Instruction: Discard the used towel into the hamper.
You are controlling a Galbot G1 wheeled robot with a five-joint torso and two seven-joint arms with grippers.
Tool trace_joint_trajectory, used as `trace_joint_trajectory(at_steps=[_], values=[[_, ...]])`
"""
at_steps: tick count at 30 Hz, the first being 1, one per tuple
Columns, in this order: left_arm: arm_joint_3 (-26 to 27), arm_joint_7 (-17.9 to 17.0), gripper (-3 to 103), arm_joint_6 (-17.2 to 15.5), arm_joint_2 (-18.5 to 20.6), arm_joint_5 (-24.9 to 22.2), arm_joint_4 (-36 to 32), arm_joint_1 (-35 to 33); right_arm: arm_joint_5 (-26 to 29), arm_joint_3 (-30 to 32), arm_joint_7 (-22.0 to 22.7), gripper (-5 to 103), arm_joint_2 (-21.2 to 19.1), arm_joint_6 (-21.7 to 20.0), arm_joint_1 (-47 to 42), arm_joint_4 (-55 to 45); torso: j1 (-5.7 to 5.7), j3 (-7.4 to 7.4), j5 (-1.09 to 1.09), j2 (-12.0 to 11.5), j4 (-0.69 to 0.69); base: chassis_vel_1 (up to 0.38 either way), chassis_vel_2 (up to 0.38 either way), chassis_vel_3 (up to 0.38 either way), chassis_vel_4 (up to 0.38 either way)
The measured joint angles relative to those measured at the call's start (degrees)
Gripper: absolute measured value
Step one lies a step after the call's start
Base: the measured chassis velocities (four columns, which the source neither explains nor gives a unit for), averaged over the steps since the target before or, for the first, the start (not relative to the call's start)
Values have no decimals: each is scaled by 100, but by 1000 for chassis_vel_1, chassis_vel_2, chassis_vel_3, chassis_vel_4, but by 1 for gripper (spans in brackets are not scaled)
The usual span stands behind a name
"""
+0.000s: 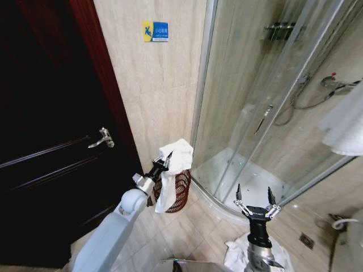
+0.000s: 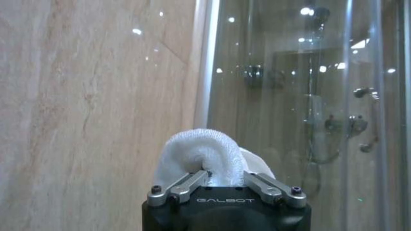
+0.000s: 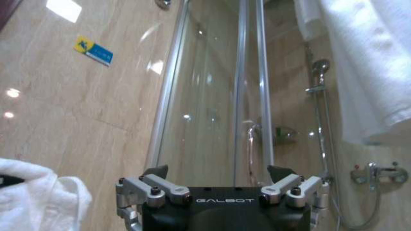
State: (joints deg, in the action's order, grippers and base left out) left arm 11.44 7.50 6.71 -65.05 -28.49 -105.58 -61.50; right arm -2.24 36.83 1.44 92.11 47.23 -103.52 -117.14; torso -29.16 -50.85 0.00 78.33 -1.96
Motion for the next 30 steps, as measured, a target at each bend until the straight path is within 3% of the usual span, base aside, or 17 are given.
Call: trace_joint_trajectory(at_steps=[6, 12, 14, 17, 25, 30], values=[[-208, -93, 5, 2, -53, -59, 334, 323, -40, -45, -68, 100, 1, -2, 5, 88, 9, 2, 0, 1, 0, -16, 29, 30, -11], [-794, -140, 5, 273, -193, 109, 1555, 1023, -63, 37, -40, 100, -22, -3, 26, 178, 12, 3, -1, 3, 1, 22, -31, -19, 15], [-844, -141, 5, 308, -216, 136, 1689, 1085, -74, 40, -8, 100, -32, -4, 26, 186, 12, 4, 0, 4, 1, 0, 0, 0, 0], [-1053, -108, 5, 656, -427, 432, 2576, 1338, -165, 101, 308, 100, -75, -5, 42, 291, 7, 2, 0, 3, 0, 0, 0, 0, 0], [-1247, -79, 5, 1164, -698, 865, 3682, 1623, -71, 148, 339, 100, -112, -9, 18, 355, 7, 2, 1, 3, 1, 0, 0, 0, 0], [-1324, -62, 5, 1780, -852, 1376, 4666, 1812, -200, 207, 481, 100, -168, -10, 125, 424, 8, 2, 1, 3, 0, 0, 0, 0, 0]])
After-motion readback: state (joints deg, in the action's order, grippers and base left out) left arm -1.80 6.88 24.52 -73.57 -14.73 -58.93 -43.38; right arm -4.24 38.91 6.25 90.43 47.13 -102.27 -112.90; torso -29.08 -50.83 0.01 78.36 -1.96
